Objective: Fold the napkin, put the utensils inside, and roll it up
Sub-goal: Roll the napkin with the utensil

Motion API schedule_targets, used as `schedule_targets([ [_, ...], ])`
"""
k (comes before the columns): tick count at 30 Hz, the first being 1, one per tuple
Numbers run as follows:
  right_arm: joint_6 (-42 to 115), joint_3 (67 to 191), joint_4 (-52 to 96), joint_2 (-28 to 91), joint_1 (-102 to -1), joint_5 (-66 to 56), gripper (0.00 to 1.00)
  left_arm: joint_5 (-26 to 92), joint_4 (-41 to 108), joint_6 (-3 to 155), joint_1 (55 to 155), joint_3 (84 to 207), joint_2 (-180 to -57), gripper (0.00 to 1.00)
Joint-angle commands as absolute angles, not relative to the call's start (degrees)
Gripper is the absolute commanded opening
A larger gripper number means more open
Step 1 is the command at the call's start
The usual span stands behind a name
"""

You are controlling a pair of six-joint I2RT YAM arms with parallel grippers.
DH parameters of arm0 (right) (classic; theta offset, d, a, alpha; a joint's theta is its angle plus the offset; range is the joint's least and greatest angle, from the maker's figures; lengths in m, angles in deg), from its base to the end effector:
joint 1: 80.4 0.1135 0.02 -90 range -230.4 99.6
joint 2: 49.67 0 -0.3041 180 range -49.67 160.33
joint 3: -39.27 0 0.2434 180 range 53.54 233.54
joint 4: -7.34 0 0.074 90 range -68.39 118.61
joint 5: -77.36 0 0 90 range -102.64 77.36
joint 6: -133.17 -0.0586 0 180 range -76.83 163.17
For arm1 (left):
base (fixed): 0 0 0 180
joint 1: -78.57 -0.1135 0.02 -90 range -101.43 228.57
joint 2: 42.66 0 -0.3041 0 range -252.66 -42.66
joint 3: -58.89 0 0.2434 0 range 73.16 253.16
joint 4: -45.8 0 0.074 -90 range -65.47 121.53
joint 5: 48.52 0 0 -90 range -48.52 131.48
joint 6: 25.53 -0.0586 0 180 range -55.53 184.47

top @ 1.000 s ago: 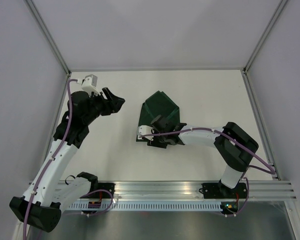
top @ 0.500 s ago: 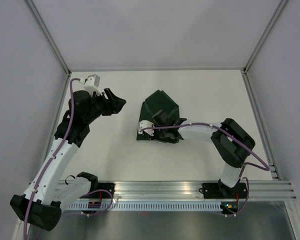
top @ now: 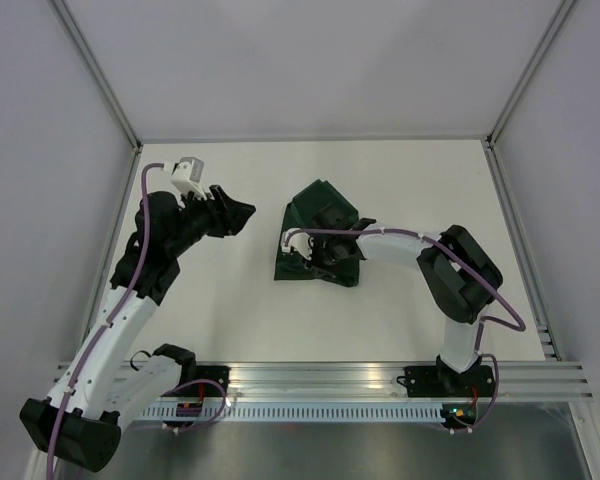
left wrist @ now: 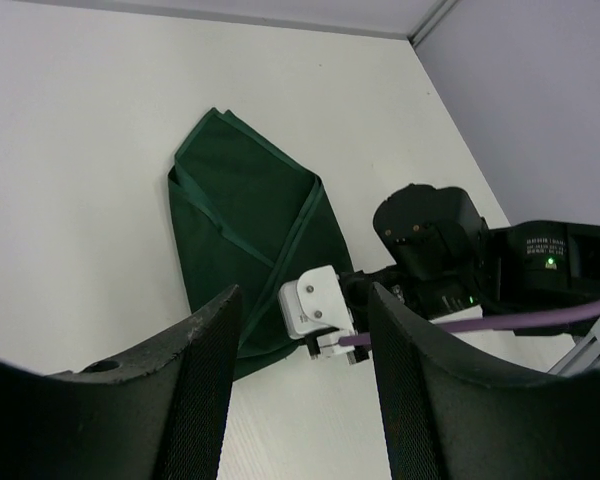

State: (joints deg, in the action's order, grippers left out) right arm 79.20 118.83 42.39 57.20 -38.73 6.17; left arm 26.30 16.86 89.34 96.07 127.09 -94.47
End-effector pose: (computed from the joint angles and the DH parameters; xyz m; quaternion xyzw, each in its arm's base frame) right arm 0.2747 0.2698 0.1781 -0.6313 0.7216 0.1701 0.2276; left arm 0.1794 -0.0726 0.3928 0.0328 0.7770 -0.3202 0.5410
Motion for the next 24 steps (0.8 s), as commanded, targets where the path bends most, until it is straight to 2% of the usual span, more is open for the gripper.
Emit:
schedule_targets([
  [1, 80.34, 119.19, 55.18, 62.74, -40.84, 9.94, 0.21, 24.69, 21.77, 85.84, 96.59, 124.58, -92.41, 0.58],
  [8, 81.40, 124.72, 61.68, 67.22, -44.53, 15.39, 0.18, 25.13, 26.69, 83.02, 98.61, 120.71, -91.35, 0.56],
  [15, 83.42, 129.73, 68.10, 71.27, -47.70, 18.21, 0.17, 31.27, 29.42, 77.05, 106.34, 117.64, -91.79, 0.54],
  [21, 84.30, 131.32, 70.47, 73.03, -49.55, 19.35, 0.17, 36.81, 31.18, 70.99, 114.34, 115.88, -96.79, 0.54],
  [24, 85.18, 131.58, 71.44, 73.47, -50.16, 19.44, 0.17, 39.10, 39.77, 67.12, 117.59, 111.32, -98.29, 0.54],
])
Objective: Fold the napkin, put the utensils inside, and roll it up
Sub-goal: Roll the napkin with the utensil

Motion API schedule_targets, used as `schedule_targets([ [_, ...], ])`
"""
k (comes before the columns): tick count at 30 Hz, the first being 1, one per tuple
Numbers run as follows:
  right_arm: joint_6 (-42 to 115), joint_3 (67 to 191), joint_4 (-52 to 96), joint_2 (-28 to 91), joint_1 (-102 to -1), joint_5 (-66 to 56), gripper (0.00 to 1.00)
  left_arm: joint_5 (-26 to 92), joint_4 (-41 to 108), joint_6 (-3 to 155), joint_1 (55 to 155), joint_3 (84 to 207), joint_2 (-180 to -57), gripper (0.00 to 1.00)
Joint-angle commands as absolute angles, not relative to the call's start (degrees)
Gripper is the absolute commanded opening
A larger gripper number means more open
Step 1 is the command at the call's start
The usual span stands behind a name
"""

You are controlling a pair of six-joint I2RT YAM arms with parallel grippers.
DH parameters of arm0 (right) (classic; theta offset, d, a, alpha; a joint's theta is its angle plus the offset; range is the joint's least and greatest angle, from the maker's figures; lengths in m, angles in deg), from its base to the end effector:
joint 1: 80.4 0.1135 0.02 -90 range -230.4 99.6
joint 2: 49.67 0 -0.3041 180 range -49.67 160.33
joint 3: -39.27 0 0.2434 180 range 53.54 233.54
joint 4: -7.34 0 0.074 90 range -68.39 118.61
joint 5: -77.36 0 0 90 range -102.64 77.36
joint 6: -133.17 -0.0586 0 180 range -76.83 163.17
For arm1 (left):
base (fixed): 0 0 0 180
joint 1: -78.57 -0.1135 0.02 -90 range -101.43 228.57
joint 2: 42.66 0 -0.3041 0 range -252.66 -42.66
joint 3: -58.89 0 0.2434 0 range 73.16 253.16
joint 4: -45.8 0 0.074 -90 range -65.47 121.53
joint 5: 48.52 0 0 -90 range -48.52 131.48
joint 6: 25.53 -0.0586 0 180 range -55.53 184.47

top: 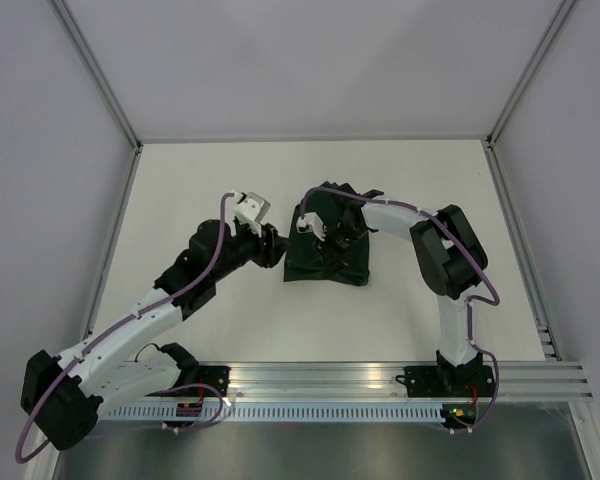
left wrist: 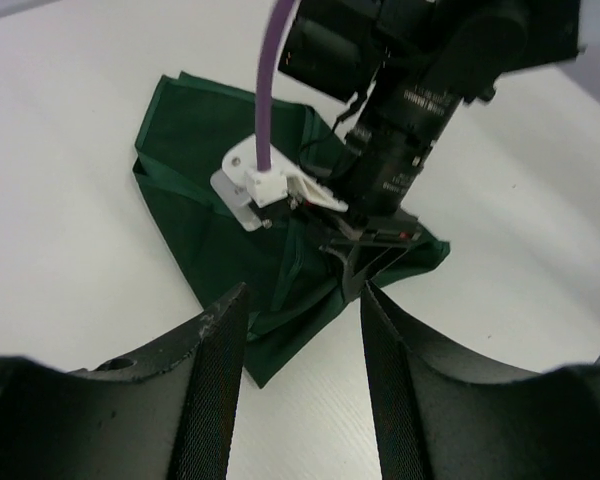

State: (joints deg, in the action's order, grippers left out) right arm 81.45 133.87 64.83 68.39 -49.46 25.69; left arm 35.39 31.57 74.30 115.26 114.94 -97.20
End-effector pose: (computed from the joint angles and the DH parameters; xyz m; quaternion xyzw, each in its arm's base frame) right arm 0.3289 0.2395 0.1665 -0.5562 0.7603 0.3218 0.0953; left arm 0.1694 -0.1340 0.3385 0.2134 0.7509 -0.2844 0.5565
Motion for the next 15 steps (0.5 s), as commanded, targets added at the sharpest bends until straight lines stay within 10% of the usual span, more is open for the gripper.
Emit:
schedule_targets([
  [1, 85.27, 131.58, 71.79, 73.64, -50.43, 19.44, 0.16, 39.54, 42.84, 65.98, 118.21, 109.74, -98.47, 0.53],
  [15, 86.76, 134.31, 76.10, 76.02, -52.62, 19.62, 0.16, 38.31, 63.62, 44.79, 127.26, 104.18, -114.80, 0.54],
])
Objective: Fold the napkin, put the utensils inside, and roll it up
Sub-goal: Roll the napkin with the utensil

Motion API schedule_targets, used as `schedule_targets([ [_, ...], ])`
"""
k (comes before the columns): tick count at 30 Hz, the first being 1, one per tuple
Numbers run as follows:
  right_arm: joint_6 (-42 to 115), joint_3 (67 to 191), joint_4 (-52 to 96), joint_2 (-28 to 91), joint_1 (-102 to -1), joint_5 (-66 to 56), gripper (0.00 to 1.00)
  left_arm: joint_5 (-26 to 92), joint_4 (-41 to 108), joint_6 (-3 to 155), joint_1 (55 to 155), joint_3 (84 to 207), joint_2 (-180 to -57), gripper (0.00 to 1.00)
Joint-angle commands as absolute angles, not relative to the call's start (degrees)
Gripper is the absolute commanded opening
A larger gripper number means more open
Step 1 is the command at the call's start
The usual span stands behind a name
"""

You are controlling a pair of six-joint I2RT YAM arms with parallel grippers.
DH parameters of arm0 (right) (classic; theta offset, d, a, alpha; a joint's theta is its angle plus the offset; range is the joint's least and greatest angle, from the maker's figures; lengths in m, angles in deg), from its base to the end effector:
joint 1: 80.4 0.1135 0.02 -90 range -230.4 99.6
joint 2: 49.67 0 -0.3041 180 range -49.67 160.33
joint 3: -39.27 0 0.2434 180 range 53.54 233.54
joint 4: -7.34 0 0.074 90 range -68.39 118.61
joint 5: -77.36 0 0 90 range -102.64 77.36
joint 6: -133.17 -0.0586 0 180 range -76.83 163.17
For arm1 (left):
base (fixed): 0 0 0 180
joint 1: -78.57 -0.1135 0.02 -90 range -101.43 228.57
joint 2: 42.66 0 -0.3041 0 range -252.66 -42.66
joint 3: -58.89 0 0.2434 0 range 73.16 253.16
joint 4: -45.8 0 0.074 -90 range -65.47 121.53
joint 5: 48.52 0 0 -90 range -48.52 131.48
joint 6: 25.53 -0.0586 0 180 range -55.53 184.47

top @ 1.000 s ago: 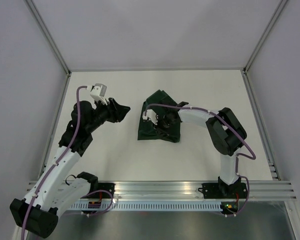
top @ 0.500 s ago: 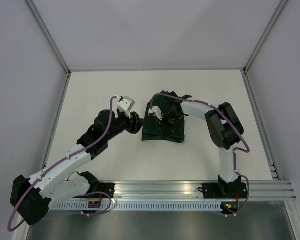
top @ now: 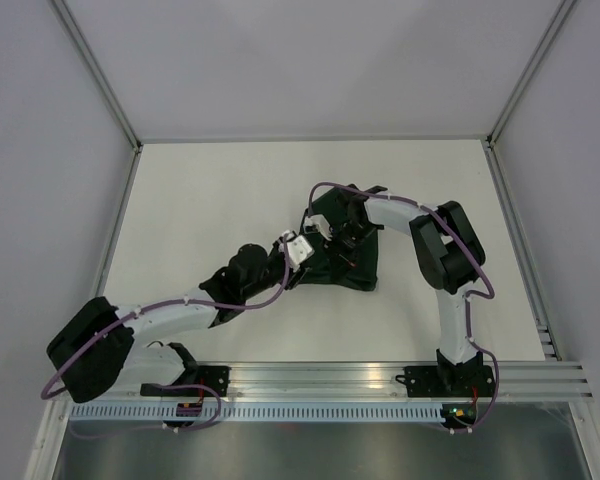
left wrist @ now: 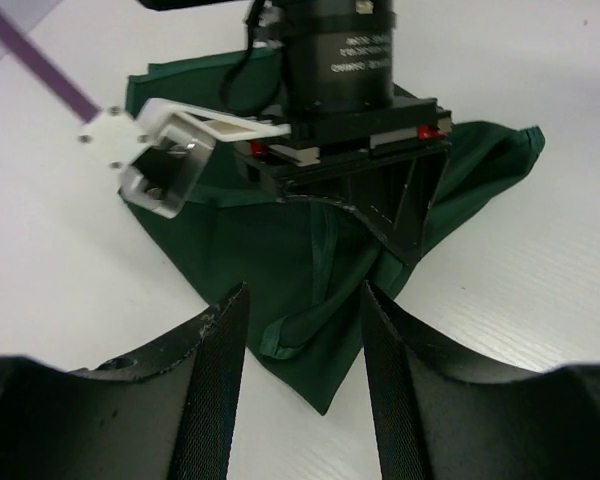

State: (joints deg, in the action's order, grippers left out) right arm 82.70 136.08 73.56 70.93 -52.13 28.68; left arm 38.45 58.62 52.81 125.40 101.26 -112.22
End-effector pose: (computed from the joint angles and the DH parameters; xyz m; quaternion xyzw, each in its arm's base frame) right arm 0.3318 0.2223 0.1591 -0.5219 0.7767 0.3511 0.0345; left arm 0.1747 -0.1908 0.2543 0.4000 0.6811 -0.2051 0.5779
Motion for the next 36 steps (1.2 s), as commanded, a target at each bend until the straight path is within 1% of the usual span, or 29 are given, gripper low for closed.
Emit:
schedule_targets([
  [1, 86.85, 134.48, 76.19, 76.11, -52.97, 19.53, 0.16, 38.40, 63.18, 43.74, 127.79, 104.71, -117.25, 0.54],
  [7, 87.20, 135.45, 77.16, 77.42, -53.94, 19.62, 0.15, 38.66, 58.09, 37.42, 132.00, 109.28, -126.13, 0.55],
  [14, 87.64, 135.89, 77.42, 77.86, -54.65, 19.62, 0.15, 36.99, 50.97, 33.28, 134.65, 114.90, -132.29, 0.58],
  [24, 88.34, 136.50, 78.13, 78.22, -55.52, 19.79, 0.15, 35.24, 45.52, 29.06, 134.82, 117.54, -135.82, 0.62],
  [36, 88.43, 137.21, 78.48, 79.09, -55.96, 19.88, 0.15, 34.71, 46.21, 26.51, 134.82, 119.30, -139.95, 0.66],
])
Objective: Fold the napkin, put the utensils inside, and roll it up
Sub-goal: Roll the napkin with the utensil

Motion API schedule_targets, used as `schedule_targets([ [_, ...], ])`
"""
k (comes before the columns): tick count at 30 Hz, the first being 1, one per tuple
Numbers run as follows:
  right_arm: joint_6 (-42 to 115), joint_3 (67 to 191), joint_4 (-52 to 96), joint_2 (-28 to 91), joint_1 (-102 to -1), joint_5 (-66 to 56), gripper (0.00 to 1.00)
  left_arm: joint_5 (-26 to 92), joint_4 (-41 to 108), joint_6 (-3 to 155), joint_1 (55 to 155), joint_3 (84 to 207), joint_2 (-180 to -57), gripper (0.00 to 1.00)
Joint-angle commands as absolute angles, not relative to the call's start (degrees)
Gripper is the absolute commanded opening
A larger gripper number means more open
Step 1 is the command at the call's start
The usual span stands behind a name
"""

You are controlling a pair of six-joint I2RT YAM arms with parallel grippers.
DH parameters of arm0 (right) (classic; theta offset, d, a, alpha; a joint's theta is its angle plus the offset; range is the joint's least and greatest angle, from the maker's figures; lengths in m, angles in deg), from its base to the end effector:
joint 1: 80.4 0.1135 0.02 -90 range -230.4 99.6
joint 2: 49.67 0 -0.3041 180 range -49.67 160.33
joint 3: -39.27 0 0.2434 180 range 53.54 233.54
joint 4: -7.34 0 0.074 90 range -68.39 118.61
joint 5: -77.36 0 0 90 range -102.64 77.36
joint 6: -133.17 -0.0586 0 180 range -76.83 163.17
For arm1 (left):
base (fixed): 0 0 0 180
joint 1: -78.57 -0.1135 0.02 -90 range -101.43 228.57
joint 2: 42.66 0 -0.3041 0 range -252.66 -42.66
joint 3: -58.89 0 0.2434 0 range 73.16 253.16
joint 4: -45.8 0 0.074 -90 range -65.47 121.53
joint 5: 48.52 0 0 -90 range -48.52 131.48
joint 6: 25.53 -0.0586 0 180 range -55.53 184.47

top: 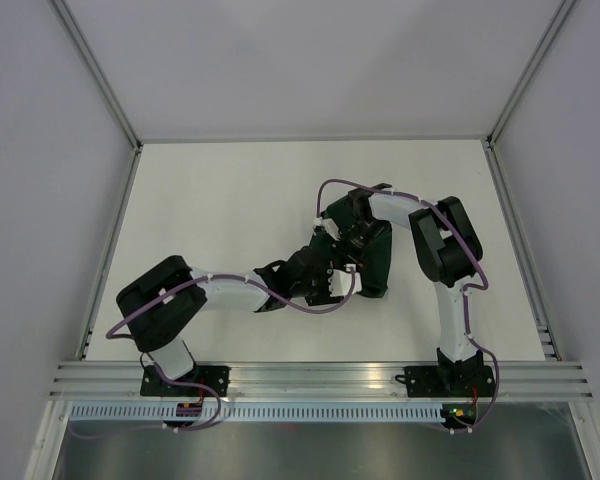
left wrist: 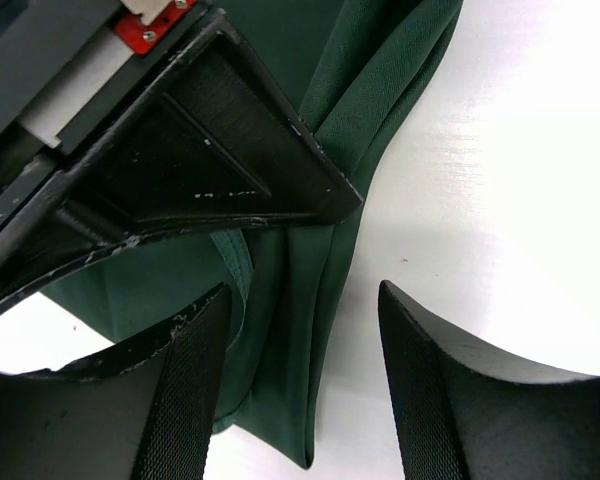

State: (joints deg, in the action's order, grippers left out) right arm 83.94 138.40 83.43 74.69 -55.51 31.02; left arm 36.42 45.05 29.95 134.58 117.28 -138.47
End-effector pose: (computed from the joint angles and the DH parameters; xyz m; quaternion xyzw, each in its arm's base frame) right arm 0.3358 0.2004 0.1467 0.4700 -0.7961 -0.3791 0.0396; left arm 0.1904 -0.2916 0.1863 0.6519 0.6187 -0.1204 0.4216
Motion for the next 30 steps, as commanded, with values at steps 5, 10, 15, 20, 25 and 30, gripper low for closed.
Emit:
schedule_targets([
  [5, 88.69, 137.21, 78.74, 79.36, -56.05, 19.79, 0.15, 36.64, 53.84, 25.71, 134.82, 116.76, -140.22, 0.67],
  [10, 88.87, 137.21, 78.92, 79.62, -56.23, 19.70, 0.15, 37.08, 55.17, 25.28, 135.09, 115.96, -140.74, 0.70],
  [15, 88.78, 137.38, 79.00, 79.97, -56.32, 19.71, 0.15, 36.29, 53.16, 24.75, 135.09, 116.92, -142.14, 0.71],
  [20, 89.22, 137.47, 79.44, 79.97, -56.40, 19.79, 0.15, 35.76, 51.66, 23.96, 135.09, 117.81, -143.99, 0.69],
  [25, 89.48, 137.47, 79.62, 80.24, -56.58, 19.71, 0.15, 35.59, 50.61, 24.04, 135.09, 119.03, -145.49, 0.63],
  [30, 89.49, 137.73, 79.71, 80.24, -56.67, 19.71, 0.14, 33.92, 47.09, 23.87, 135.09, 121.49, -147.33, 0.54],
])
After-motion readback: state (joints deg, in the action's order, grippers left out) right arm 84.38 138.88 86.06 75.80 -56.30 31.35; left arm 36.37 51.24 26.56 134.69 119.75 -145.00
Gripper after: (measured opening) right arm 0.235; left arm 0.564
